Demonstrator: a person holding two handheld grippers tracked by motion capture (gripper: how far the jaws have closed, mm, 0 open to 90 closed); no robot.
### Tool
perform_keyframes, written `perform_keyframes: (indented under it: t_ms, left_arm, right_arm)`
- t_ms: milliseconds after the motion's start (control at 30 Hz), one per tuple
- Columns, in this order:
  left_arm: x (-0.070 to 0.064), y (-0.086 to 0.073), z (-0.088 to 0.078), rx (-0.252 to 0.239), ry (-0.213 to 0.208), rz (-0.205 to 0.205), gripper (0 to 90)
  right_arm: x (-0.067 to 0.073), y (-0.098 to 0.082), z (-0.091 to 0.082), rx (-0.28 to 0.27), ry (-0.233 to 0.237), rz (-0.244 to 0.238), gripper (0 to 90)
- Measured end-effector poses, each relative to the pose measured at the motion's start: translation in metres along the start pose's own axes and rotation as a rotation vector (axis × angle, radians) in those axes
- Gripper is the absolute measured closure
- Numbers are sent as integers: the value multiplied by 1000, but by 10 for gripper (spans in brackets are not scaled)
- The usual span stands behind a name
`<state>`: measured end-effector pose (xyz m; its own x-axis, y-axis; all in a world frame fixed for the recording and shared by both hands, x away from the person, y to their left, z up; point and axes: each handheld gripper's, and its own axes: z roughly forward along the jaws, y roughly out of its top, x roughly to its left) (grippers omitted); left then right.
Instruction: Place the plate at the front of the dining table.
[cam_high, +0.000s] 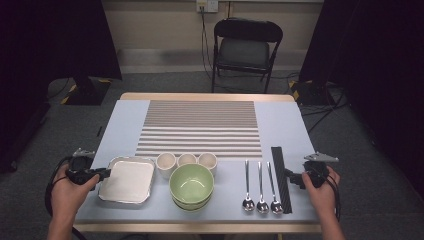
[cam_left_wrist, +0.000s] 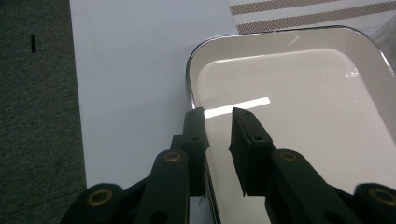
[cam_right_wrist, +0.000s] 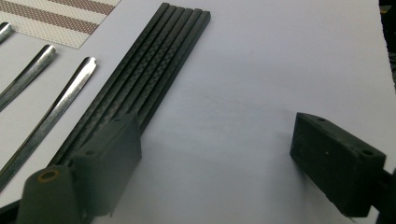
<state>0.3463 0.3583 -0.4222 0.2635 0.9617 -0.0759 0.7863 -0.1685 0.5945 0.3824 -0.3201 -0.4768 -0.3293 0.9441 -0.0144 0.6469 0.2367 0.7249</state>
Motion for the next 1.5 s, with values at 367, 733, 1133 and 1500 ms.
perform_keyframes:
  t_ms: [367,733,1133,1500]
  left_arm:
    - [-2,-1,3,-9,32,9,801]
    - [0,-1,2,29,45,-14,871]
    - [1,0,2,34,37,-32,873]
    - [-1,1,4,38,55,-54,874]
  right_arm:
    - [0,0,0,0,0,1,152]
    - [0,0,0,0,0,1,152]
    - [0,0,0,1,0,1,151]
    - [0,0,0,1,1,2,151]
